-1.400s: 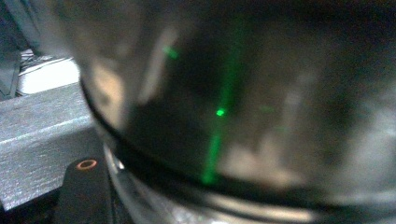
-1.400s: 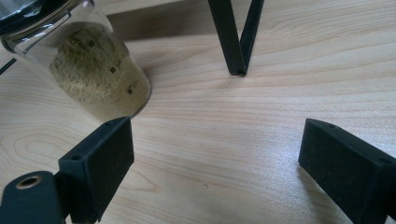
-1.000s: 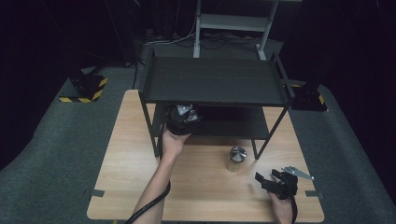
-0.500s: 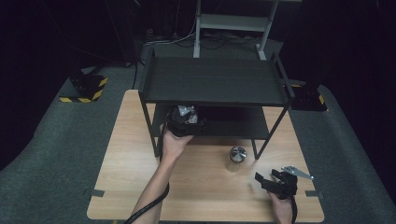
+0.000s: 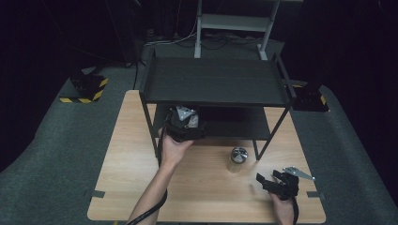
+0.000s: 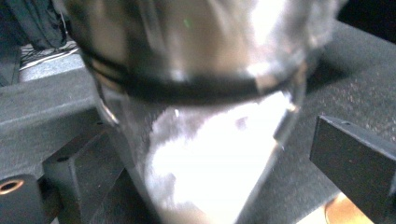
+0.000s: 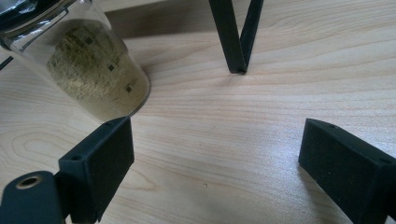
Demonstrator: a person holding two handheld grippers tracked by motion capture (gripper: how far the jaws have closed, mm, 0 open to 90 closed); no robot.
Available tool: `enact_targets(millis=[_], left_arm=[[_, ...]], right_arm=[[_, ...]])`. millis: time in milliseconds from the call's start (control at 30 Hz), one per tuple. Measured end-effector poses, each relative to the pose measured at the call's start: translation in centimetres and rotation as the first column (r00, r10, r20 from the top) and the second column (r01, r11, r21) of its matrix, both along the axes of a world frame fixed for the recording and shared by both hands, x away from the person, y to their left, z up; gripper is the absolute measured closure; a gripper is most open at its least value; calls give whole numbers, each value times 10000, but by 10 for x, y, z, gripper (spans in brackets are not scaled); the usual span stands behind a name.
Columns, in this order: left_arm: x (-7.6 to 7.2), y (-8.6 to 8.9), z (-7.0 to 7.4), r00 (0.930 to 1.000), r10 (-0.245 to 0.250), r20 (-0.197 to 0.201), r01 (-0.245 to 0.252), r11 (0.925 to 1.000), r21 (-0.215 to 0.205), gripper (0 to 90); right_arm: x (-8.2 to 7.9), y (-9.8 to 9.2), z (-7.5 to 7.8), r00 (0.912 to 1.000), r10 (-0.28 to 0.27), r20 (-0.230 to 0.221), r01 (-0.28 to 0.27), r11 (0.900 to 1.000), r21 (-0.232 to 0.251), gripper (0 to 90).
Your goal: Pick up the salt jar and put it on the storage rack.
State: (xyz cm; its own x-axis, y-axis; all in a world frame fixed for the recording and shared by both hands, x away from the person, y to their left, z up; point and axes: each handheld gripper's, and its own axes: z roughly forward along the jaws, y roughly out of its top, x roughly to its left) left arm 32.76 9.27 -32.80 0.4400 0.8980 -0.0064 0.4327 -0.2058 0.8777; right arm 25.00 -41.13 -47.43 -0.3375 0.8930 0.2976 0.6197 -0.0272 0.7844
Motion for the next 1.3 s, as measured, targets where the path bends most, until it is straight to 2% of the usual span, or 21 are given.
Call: enact_targets(millis=[100,233,300,500,700,900,1000,1300], left_arm=[[-8,-5,-1,9998,111,177,-117,9992,388,48],[-14,-4,-2,9995,151,278,-162,9990,407,48],[-17,-2,-3,9994,148,319,-157,9995,283,48],[-31,3,-6,9990,-71,448,49,9989,476,48],[-42,9,-10,9983,-149,565,125,9990,424,50],[-62,19,-18,9952,-352,915,316,9987,403,56],[-70,26,-22,9944,-382,985,362,9991,220,56],[-87,36,-37,9943,-541,921,536,9985,81,57]], right_arm=[[0,0,0,10000,2,-1,-2,10000,-9,99],[0,1,0,10000,-3,-1,3,10000,-24,99],[0,1,0,10000,-5,2,5,10000,-27,99],[0,0,0,10000,-3,17,3,10000,-8,99],[-1,0,0,10000,-1,31,1,10000,-7,99],[0,0,0,10000,13,29,-13,10000,-11,99],[-1,0,0,10000,6,31,-6,10000,-18,99],[0,2,1,10000,11,5,-11,10000,-82,99]])
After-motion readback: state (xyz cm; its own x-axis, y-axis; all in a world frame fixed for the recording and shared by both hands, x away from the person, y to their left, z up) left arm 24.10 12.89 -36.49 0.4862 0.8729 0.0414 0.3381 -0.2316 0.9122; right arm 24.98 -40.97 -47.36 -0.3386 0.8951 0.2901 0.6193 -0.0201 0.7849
